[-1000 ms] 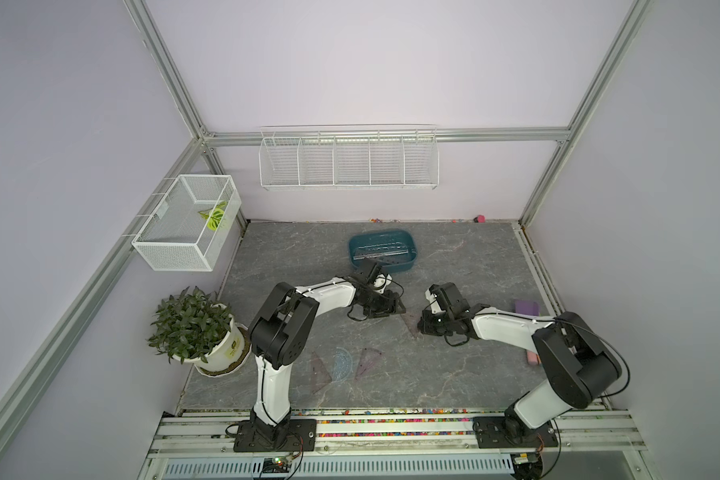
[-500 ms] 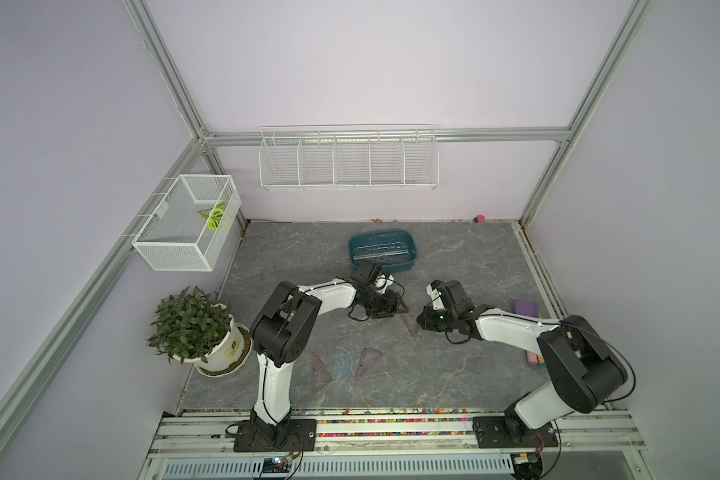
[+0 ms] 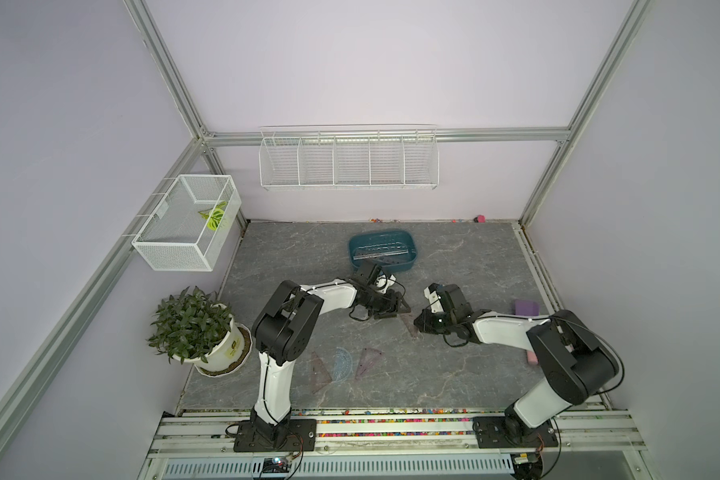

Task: Put the scattered rulers into the storage box
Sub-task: Pick up the ruler from the center of the board.

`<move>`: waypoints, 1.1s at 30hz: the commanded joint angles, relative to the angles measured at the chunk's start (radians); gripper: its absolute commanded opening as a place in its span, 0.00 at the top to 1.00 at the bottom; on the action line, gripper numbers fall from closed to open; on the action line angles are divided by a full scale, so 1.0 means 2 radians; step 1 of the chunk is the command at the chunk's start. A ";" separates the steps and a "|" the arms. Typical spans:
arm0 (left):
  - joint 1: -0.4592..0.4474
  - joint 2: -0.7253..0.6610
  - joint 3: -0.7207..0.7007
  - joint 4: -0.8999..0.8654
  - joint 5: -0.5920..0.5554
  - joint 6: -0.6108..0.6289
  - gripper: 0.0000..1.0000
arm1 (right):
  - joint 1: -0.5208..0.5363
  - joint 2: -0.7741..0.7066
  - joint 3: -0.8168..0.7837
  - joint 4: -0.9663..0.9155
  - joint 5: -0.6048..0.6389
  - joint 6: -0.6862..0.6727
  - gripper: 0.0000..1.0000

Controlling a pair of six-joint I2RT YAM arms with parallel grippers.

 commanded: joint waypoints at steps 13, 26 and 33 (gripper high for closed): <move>-0.006 0.050 0.002 -0.043 -0.027 -0.004 0.34 | -0.023 0.023 -0.033 0.002 -0.026 0.002 0.92; -0.006 0.042 -0.009 -0.036 -0.025 -0.007 0.33 | -0.022 -0.045 -0.024 -0.023 -0.015 -0.001 0.90; -0.006 0.043 -0.009 -0.042 -0.028 -0.008 0.32 | -0.023 0.004 -0.043 0.010 -0.011 -0.001 0.90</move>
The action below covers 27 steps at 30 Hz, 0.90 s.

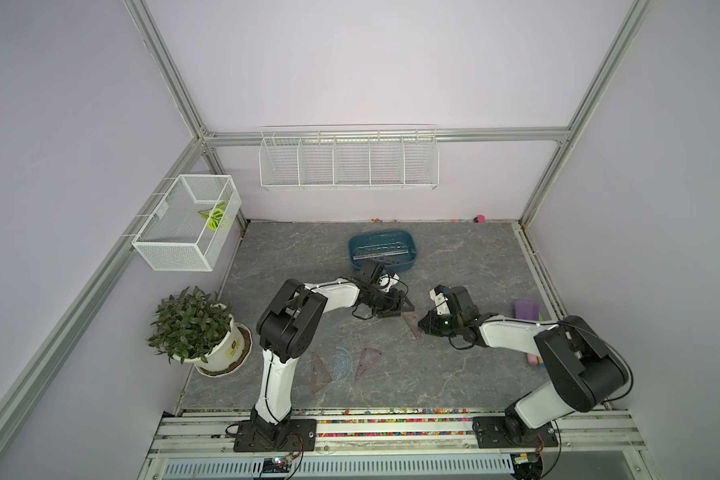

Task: Put the scattered rulers into the storage box
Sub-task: Pick up the ruler from the center of the board.

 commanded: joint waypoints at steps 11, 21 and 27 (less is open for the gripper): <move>0.001 -0.006 -0.036 -0.073 -0.081 -0.004 0.31 | -0.005 0.021 -0.043 0.027 -0.003 0.000 0.91; -0.006 -0.007 -0.030 -0.073 -0.077 0.000 0.31 | -0.006 -0.076 -0.016 -0.047 0.012 -0.016 0.88; -0.009 0.005 -0.026 -0.073 -0.069 0.000 0.30 | -0.008 -0.059 -0.043 -0.029 0.014 -0.010 0.82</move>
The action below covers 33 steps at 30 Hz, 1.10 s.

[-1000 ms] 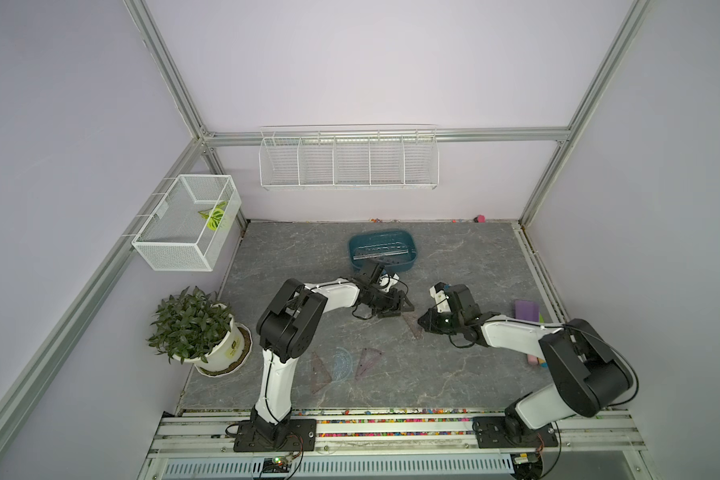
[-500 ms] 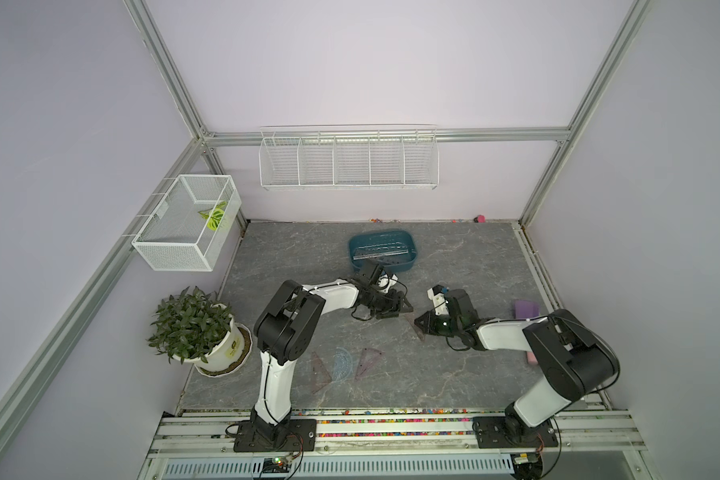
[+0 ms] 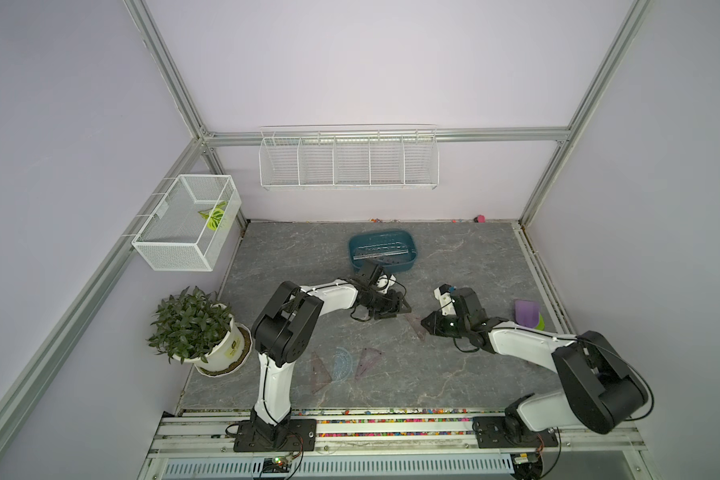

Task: Put the scattered rulers into the storage box
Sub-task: Pick up the ruler from the center of the board.

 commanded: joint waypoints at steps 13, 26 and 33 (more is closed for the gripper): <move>-0.005 0.056 0.009 -0.046 -0.012 0.006 0.32 | -0.004 0.078 -0.006 0.036 -0.004 -0.001 0.77; 0.003 0.066 0.012 -0.038 -0.011 0.004 0.33 | -0.007 0.082 0.018 0.039 -0.012 -0.001 0.80; 0.008 0.057 -0.001 -0.030 -0.017 -0.003 0.33 | -0.009 0.082 0.031 0.041 -0.012 -0.003 0.86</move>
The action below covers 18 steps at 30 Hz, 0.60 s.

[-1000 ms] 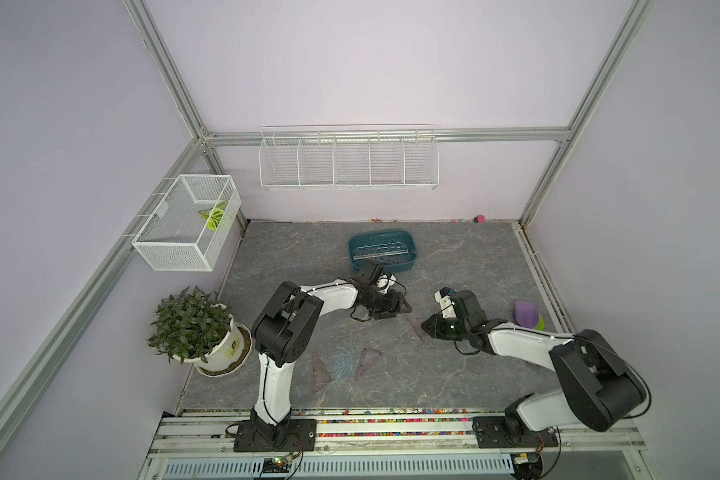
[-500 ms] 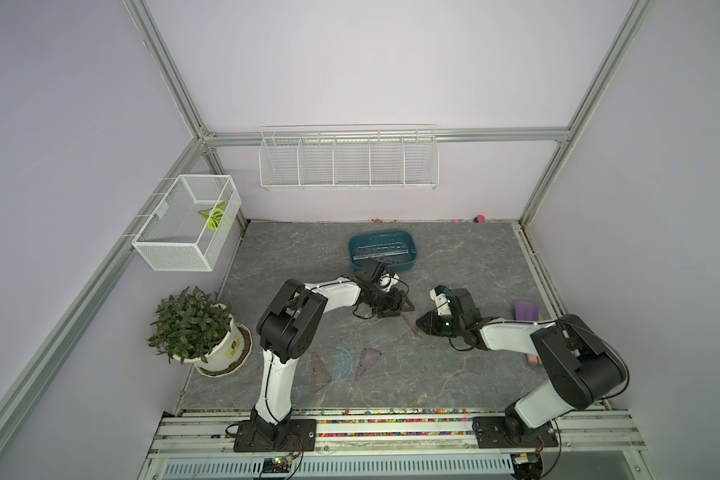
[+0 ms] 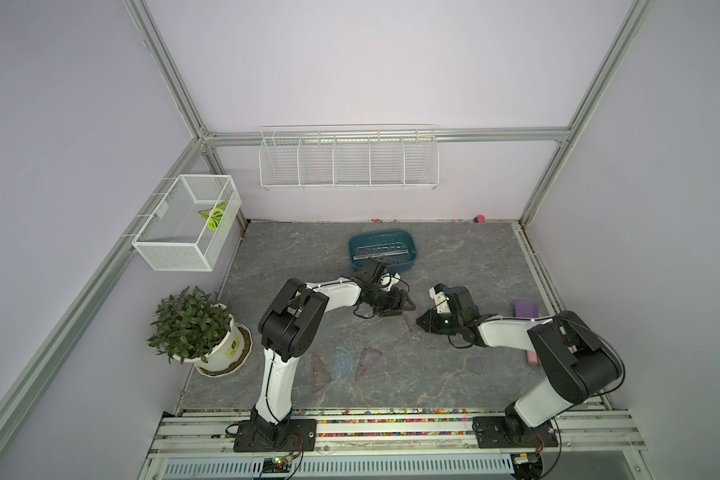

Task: Put the scattered rulers into the storage box
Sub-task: Pick up the ruler from the center of the board.

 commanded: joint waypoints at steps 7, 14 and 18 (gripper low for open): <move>0.008 0.026 -0.032 -0.046 -0.054 -0.004 0.34 | -0.003 -0.013 0.011 -0.017 0.011 -0.004 0.89; 0.008 0.024 -0.034 -0.043 -0.054 -0.007 0.34 | -0.002 -0.010 0.023 -0.018 0.007 -0.006 0.89; 0.009 0.023 -0.037 -0.042 -0.055 -0.007 0.34 | 0.000 -0.004 0.025 -0.016 0.006 -0.006 0.89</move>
